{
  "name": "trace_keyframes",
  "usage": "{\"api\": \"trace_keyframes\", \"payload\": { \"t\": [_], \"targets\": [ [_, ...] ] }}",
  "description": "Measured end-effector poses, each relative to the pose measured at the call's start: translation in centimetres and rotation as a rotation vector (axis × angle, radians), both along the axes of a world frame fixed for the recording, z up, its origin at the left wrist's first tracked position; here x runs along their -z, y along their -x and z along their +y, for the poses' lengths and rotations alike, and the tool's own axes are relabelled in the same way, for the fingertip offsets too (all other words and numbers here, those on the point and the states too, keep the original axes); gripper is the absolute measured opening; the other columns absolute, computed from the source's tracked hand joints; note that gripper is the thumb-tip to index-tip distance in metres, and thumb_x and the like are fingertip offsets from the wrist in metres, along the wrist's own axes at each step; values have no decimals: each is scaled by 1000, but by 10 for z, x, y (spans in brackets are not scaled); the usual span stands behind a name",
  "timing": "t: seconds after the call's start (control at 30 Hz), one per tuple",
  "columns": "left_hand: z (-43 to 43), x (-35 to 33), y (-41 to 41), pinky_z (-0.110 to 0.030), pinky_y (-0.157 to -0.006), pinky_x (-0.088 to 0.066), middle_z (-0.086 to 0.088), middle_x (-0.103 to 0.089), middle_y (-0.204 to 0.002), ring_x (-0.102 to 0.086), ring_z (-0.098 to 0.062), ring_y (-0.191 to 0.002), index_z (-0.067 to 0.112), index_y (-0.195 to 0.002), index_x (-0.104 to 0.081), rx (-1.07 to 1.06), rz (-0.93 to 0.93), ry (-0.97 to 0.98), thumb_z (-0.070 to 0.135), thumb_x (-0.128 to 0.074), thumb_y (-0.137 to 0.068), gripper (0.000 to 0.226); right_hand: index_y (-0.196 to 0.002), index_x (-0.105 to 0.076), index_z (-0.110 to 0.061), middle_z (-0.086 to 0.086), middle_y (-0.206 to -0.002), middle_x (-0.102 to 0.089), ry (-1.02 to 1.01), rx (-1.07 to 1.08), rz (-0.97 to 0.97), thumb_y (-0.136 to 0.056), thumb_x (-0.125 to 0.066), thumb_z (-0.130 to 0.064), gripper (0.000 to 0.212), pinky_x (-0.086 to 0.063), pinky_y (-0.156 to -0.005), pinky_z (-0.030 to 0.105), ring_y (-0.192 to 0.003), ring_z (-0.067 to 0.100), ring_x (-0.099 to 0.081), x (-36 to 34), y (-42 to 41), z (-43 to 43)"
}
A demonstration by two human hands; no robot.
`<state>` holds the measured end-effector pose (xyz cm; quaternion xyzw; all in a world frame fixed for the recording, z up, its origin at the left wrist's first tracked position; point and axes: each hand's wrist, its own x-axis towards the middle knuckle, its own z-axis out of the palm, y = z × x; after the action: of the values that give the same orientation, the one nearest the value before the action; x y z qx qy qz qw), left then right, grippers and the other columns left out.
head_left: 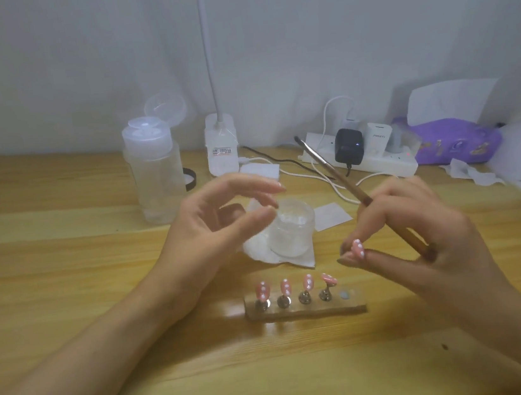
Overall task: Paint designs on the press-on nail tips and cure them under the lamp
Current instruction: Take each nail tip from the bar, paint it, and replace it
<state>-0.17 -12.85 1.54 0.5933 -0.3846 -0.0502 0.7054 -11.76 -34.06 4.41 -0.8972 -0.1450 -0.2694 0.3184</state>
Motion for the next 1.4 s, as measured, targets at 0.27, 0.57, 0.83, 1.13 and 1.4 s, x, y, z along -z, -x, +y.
{"api": "trace_keyframes", "payload": {
  "t": [0.27,0.57,0.83,1.13,1.4],
  "targets": [
    [1,2,1,-9,-65,-45,7,-74,-89,-62,-5,-73,28,-92,-78,162,40,-73,29,-71,-82,12,-80,-71,-19,-11,-82,-54,-100,-184,-10,-78,-80,-29,13,-40,-74,23,-86,19,-53,-11,-34,24],
    [2,4,-4,-5,-51,-36,15,-69,-76,-52,4,-56,31,-85,-75,231,106,-65,54,-75,-77,24,-87,-70,-28,-11,-85,-55,-132,-246,-9,-82,-74,-32,8,-40,-73,22,-88,19,-53,-4,-45,31],
    [1,9,-12,-7,-47,-35,4,-70,-87,-43,-2,-49,25,-89,-67,195,186,20,50,-76,-81,28,-108,-69,-23,-4,-82,-62,-241,-198,-10,-93,-65,-18,16,-47,-63,27,-69,21,-55,-8,-46,-4],
    [-3,4,-11,-10,-48,-38,-1,-71,-85,-50,-2,-53,29,-87,-71,18,192,-2,42,-76,-80,15,-95,-76,-20,8,-71,-70,-664,-92,-45,-99,-48,-43,37,-51,-53,24,-60,20,-62,-34,-60,-35],
    [-10,2,-10,-13,-50,-43,1,-72,-88,-55,-4,-58,32,-79,-68,-218,129,-80,32,-66,-83,4,-78,-49,-12,10,-56,-62,-625,-151,179,-91,-62,-27,23,-42,-40,23,-44,19,-51,-23,-67,-31]
  ]
}}
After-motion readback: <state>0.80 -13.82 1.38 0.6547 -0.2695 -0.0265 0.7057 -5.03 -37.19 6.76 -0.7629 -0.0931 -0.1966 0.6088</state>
